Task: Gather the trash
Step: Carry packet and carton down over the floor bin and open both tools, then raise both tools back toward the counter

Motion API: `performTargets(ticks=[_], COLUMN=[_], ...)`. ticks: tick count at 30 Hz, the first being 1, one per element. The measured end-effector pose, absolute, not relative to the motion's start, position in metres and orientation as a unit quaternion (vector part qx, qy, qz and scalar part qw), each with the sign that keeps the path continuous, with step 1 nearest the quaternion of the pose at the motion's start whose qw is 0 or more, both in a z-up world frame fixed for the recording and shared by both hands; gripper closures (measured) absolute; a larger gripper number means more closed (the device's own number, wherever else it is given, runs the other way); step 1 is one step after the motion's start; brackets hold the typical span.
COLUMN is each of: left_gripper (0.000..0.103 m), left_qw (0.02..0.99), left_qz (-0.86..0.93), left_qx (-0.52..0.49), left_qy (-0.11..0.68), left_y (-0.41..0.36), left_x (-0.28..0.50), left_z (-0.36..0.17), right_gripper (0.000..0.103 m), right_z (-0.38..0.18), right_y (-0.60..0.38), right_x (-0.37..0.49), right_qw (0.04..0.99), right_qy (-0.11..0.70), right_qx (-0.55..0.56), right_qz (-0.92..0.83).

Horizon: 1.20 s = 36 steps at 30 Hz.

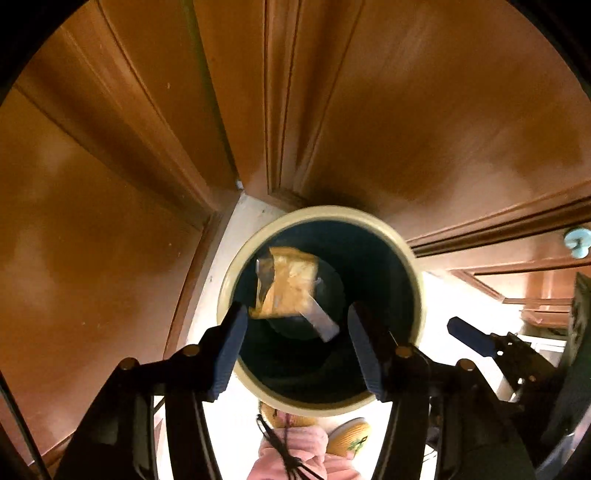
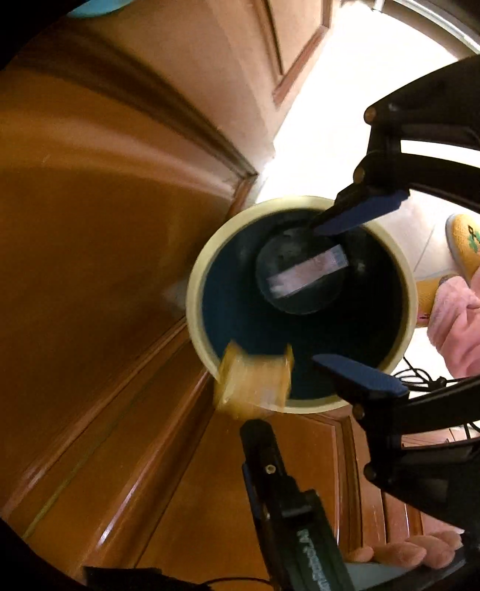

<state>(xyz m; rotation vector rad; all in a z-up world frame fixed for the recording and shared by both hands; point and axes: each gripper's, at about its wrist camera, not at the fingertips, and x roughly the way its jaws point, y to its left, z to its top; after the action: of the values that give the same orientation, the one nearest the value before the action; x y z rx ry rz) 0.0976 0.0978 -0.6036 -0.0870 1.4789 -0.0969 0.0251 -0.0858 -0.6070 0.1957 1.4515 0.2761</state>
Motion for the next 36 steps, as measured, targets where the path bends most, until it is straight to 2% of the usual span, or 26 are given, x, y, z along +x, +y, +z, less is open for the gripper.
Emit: performTargets(ticks=[11, 15, 23, 27, 31, 36], left_gripper=[0.046, 0.038, 0.036, 0.029, 0.026, 0.021], left_qw=[0.739, 0.748, 0.772, 0.795, 0.821, 0.845], left_qz=[-0.038, -0.034, -0.049, -0.063, -0.080, -0.094], left_qx=[-0.027, -0.028, -0.025, -0.026, -0.015, -0.001], left_qy=[0.672, 0.663, 0.633, 0.603, 0.565, 0.526], left_y=[0.100, 0.098, 0.085, 0.079, 0.067, 0.061], left_x=[0.086, 0.079, 0.062, 0.051, 0.039, 0.024], left_z=[-0.561, -0.520, -0.394, -0.312, -0.232, -0.154], right_gripper=[0.035, 0.035, 0.035, 0.035, 0.035, 0.035], right_z=[-0.535, -0.495, -0.381, -0.318, -0.256, -0.185], right_y=[-0.098, -0.106, -0.125, -0.137, -0.143, -0.152], right_x=[0.001, -0.003, -0.010, -0.016, -0.023, -0.034], right_qw=[0.740, 0.750, 0.778, 0.794, 0.812, 0.832], right_qy=[0.653, 0.641, 0.606, 0.584, 0.560, 0.530], right_qx=[0.095, 0.111, 0.126, 0.125, 0.121, 0.118], right_qz=[0.127, 0.120, 0.113, 0.113, 0.113, 0.116])
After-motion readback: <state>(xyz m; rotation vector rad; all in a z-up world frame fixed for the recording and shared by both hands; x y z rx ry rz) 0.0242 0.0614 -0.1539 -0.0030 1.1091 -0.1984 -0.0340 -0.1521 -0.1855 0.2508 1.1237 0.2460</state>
